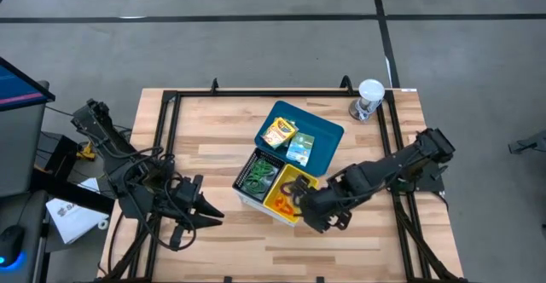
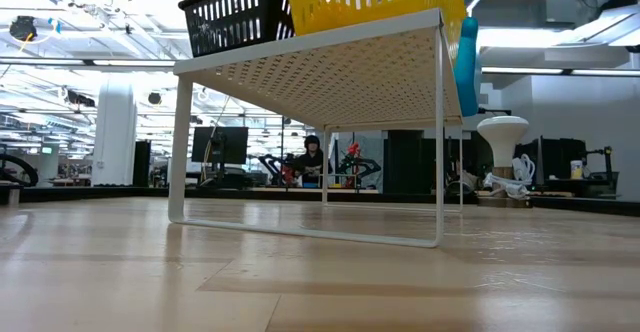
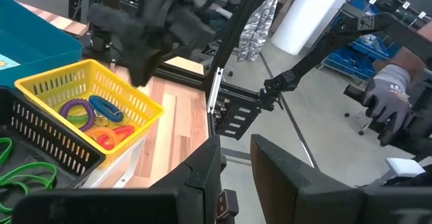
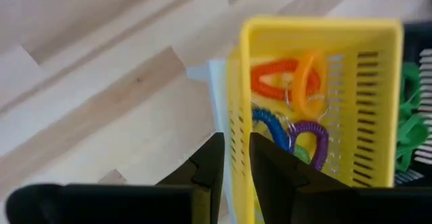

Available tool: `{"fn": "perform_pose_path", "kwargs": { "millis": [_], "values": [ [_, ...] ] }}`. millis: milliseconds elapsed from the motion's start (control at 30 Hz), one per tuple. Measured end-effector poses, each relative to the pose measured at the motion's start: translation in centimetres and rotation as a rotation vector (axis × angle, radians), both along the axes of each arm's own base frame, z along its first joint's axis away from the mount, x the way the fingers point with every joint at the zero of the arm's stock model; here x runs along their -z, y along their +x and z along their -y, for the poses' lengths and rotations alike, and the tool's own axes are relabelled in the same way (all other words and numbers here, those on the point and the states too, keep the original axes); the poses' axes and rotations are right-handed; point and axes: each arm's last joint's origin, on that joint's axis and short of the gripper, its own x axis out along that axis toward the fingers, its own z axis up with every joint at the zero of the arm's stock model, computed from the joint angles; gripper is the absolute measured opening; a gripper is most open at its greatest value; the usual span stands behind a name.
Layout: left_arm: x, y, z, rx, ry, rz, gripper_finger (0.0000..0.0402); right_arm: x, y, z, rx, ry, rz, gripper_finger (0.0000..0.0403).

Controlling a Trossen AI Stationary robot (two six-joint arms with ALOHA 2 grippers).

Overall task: Pick & Place Office Desk Supplies
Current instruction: Put the yellow bin on the shelf, then return to Home Position

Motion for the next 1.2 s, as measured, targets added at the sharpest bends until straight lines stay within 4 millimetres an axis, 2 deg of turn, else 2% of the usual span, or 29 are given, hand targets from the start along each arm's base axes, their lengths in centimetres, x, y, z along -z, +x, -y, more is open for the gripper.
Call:
{"fn": "perform_pose_path", "kwargs": {
  "millis": [300,467,567,667,800,967,1067,1200],
  "values": [
    [0.0,0.0,0.1,0.019,0.018,0.004,0.0077,-3.3,-0.5,-1.1,0.041,0.035,0.119,0.0068],
    [0.0,0.0,0.1,0.027,0.014,0.002,0.0077,-6.0,-1.0,-2.2,0.147,0.153,0.210,0.0067],
    [0.0,0.0,0.1,0.043,0.010,-0.001,0.0077,-7.8,-1.1,-2.9,0.277,0.302,0.282,0.0066],
    [0.0,0.0,0.1,0.045,0.015,0.000,0.0077,-9.4,-1.0,-3.5,0.487,0.504,0.350,0.0062],
    [-0.4,-0.1,-0.4,0.050,0.073,0.032,0.0077,-10.3,-0.9,-4.2,0.754,0.709,0.426,0.0052],
    [-1.7,-0.2,-2.7,0.013,0.156,0.098,0.0077,-10.0,-2.0,-6.8,0.954,0.730,0.608,0.0025],
    [-2.6,-0.2,-5.0,0.001,0.195,0.136,0.0077,-9.6,-3.3,-8.9,1.035,0.730,0.722,0.0005],
    [-3.5,-0.6,-8.6,-0.022,0.219,0.154,0.0077,-8.8,-5.5,-10.7,1.169,0.804,0.826,0.0006]
  ]
}}
